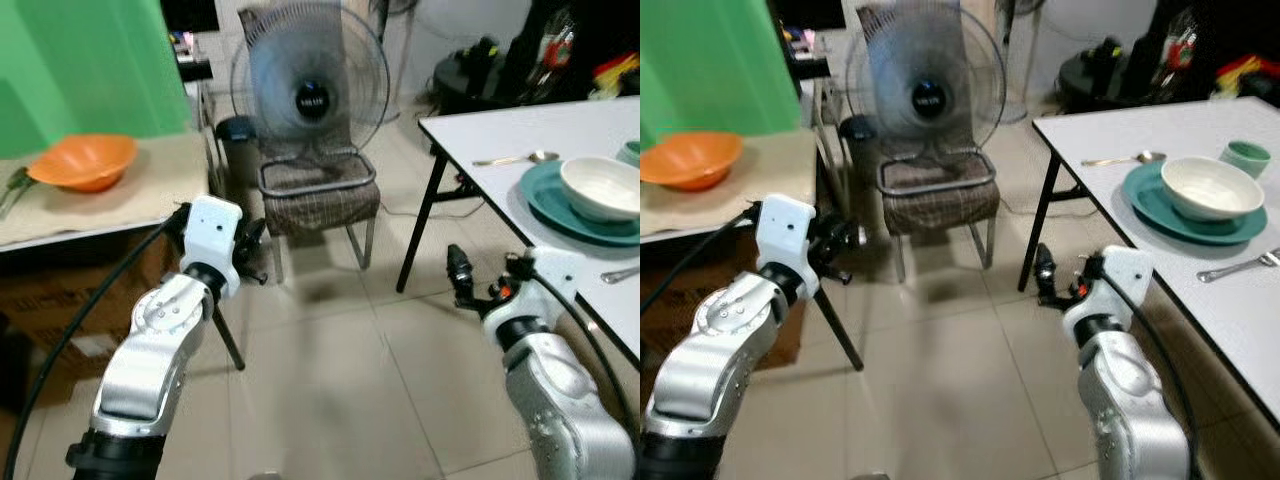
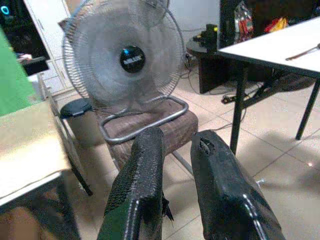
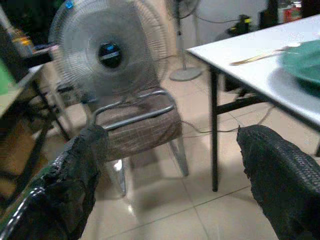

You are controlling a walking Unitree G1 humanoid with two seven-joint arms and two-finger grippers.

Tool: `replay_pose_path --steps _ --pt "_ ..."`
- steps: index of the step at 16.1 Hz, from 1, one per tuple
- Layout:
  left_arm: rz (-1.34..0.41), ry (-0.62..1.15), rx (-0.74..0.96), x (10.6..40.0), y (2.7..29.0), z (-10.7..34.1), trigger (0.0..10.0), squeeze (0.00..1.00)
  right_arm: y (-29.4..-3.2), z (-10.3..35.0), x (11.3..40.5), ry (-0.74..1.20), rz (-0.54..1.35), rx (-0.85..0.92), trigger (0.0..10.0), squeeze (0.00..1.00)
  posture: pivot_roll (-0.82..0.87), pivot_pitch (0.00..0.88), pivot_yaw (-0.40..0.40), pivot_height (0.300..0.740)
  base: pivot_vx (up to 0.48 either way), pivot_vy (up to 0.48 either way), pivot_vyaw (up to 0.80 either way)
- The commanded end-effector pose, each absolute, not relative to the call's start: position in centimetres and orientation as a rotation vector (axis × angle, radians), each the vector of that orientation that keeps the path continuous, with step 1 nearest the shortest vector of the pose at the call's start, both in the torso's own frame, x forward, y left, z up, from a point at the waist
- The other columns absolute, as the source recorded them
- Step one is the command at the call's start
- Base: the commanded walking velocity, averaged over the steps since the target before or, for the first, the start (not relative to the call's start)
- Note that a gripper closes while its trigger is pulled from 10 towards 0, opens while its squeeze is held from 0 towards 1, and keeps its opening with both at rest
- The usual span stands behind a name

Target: Setting the table

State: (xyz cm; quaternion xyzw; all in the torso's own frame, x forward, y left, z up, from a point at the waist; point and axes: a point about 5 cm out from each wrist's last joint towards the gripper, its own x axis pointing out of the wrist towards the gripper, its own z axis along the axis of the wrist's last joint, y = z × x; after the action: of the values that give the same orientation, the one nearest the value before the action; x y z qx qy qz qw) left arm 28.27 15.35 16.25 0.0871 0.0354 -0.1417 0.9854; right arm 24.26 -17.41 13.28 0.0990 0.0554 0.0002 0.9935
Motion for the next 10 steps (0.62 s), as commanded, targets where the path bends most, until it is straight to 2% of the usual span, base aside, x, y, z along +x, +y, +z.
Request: replay_pose_path --steps 1,4,10 --pt "-0.276 0.072 0.176 28.2 15.7 16.5 10.0 0.00 -17.4 13.3 24.3 0.114 0.006 0.199 10.0 1.00 0.05 0.000 0.024 0.740 0.000 0.289 0.00" --pt "-0.264 0.062 0.153 28.1 15.8 16.6 10.0 0.00 -17.3 13.3 24.3 0.120 0.016 0.214 10.0 1.00 0.06 0.000 0.024 0.740 0.000 0.000 0.00" --pt "-0.238 0.028 0.151 28.1 16.2 17.4 10.0 0.00 -16.4 13.4 24.7 0.130 0.125 0.220 10.0 1.00 0.07 0.000 0.014 0.740 0.000 0.000 0.80"
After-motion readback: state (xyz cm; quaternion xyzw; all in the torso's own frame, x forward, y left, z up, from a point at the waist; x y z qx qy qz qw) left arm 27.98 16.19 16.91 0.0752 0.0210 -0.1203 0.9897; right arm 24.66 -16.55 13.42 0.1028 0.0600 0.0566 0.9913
